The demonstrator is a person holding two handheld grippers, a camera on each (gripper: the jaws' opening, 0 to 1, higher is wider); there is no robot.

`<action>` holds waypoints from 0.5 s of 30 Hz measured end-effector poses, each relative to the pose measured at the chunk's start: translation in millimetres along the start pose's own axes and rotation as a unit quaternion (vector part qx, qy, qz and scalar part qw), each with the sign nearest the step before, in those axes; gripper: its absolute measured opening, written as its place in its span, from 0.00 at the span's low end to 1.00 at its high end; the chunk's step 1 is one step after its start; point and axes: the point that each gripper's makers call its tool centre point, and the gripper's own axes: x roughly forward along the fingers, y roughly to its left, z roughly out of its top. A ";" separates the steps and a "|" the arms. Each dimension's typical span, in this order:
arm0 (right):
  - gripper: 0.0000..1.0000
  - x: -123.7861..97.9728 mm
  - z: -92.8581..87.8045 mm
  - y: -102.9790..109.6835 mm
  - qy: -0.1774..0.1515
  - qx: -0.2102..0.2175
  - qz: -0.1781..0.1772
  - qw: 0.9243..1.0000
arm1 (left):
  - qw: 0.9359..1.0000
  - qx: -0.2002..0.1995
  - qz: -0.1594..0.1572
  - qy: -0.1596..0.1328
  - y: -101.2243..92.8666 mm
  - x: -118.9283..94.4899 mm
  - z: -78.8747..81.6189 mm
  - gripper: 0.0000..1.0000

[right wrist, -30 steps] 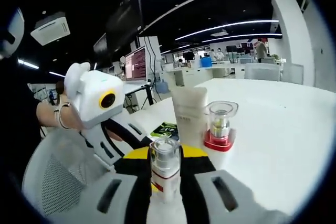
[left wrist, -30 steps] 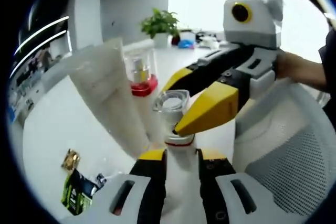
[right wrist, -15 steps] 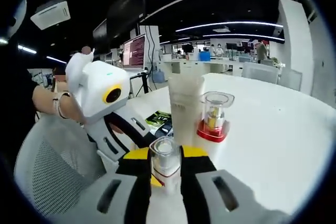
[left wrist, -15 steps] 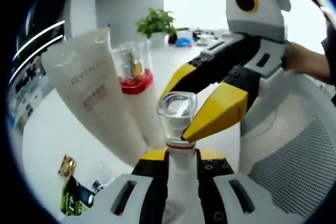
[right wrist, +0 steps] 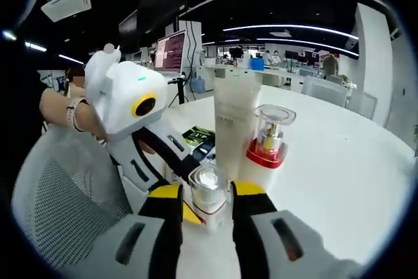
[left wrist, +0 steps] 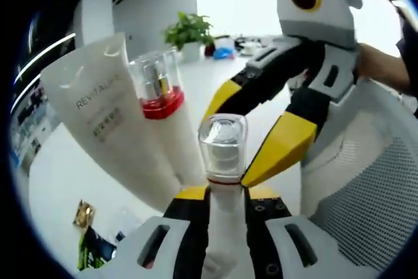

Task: Arrange the skincare products in the storage area until every visible bottle or jar stands upright without overlapping.

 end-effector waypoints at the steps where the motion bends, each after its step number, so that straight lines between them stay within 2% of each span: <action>1: 0.27 -0.9 -0.5 0.3 -0.001 0.005 0.001 1.000 | 1.000 0.002 0.000 0.001 0.2 -0.1 -0.3 0.17; 3: 0.27 -3.3 -2.3 0.0 0.001 0.008 0.002 1.000 | 1.000 0.008 0.003 0.005 0.9 -1.0 -1.9 0.16; 7: 0.26 -6.6 -14.3 -1.9 0.027 0.008 0.009 1.000 | 1.000 0.019 0.008 0.014 1.5 -3.8 -4.6 0.17; 15: 0.23 -1.4 -39.6 -5.9 0.082 -0.001 0.015 0.997 | 1.000 0.008 0.014 0.019 2.9 -11.0 -5.3 0.16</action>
